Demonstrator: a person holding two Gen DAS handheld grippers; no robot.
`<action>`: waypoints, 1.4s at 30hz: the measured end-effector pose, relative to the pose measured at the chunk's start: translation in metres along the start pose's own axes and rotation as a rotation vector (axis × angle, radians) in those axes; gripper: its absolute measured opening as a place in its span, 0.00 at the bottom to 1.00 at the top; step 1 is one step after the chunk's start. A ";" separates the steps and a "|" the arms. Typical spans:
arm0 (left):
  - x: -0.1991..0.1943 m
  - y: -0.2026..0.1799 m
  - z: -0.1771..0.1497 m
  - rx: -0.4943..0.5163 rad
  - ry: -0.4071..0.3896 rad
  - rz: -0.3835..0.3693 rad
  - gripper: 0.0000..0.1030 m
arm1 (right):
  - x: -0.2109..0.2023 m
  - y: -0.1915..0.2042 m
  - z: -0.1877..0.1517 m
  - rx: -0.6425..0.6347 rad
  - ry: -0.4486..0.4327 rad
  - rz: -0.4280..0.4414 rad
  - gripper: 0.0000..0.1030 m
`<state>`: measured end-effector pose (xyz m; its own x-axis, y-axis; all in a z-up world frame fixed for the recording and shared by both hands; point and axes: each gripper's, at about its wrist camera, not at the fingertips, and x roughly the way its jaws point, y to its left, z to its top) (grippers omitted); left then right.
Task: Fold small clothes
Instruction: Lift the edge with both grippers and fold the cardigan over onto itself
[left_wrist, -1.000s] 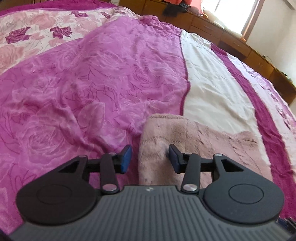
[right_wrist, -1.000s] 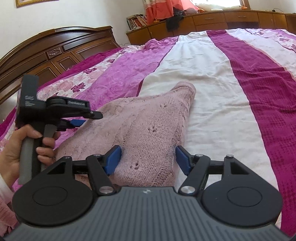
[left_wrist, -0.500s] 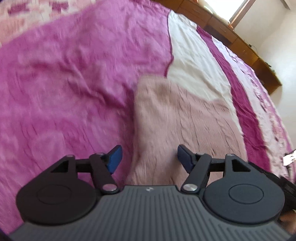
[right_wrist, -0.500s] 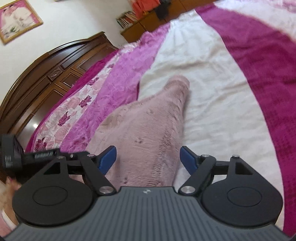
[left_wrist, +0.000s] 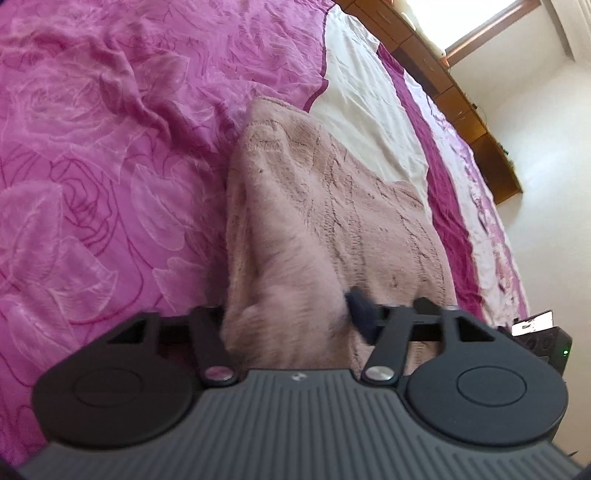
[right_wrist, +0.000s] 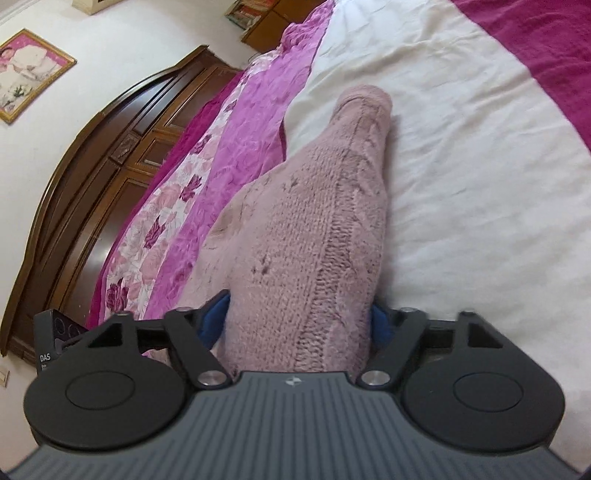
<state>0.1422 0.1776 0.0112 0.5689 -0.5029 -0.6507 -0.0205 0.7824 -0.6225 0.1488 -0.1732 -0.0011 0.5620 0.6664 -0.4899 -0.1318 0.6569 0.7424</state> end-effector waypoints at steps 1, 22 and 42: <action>-0.002 0.001 -0.001 -0.007 -0.006 -0.002 0.42 | 0.000 0.002 0.001 0.002 -0.003 -0.003 0.64; -0.045 -0.081 -0.068 0.045 0.026 -0.151 0.38 | -0.153 0.035 -0.002 -0.006 -0.096 -0.010 0.49; -0.029 -0.079 -0.129 0.192 0.058 -0.003 0.42 | -0.167 -0.033 -0.092 -0.002 -0.062 -0.154 0.52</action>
<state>0.0210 0.0833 0.0233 0.5201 -0.5215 -0.6764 0.1417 0.8337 -0.5337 -0.0155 -0.2737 0.0143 0.6252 0.5346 -0.5686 -0.0419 0.7505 0.6595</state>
